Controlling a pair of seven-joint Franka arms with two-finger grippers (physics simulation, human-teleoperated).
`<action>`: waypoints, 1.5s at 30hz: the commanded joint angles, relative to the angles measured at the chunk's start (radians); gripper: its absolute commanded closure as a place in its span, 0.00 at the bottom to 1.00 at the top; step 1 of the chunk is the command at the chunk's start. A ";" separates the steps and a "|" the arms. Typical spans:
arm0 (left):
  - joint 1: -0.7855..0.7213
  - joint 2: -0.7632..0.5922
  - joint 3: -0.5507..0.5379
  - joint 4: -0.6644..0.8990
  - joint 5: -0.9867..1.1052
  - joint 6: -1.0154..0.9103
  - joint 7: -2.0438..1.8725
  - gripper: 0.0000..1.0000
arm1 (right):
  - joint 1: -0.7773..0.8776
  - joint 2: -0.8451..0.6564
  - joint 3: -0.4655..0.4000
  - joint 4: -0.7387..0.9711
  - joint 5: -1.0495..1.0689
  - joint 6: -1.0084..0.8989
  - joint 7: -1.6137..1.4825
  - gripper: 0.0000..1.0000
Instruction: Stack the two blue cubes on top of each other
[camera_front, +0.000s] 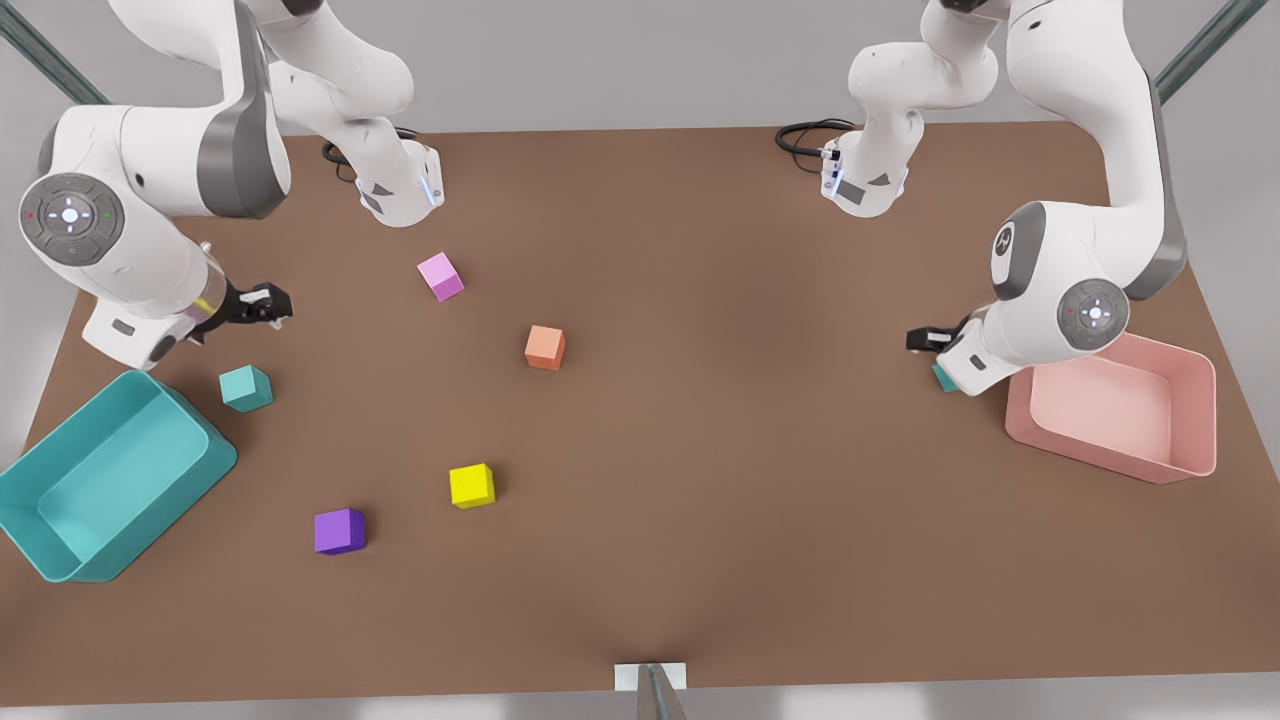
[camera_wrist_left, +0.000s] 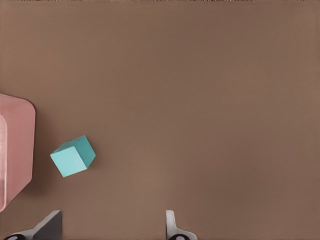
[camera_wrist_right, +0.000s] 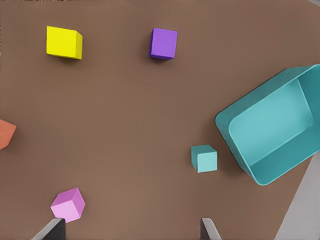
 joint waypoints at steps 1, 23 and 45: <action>0.000 -0.001 0.000 0.000 0.001 0.026 -0.008 0.00 | -0.003 0.005 -0.003 -0.001 0.000 0.055 -0.244 0.00; 0.006 0.022 0.000 0.004 -0.001 0.027 -0.012 0.00 | -0.326 0.283 -0.007 -0.221 0.013 0.463 -1.217 0.00; 0.006 0.022 0.000 0.002 -0.001 0.027 -0.012 0.00 | -0.454 0.162 -0.015 -0.574 0.101 0.714 -0.827 0.00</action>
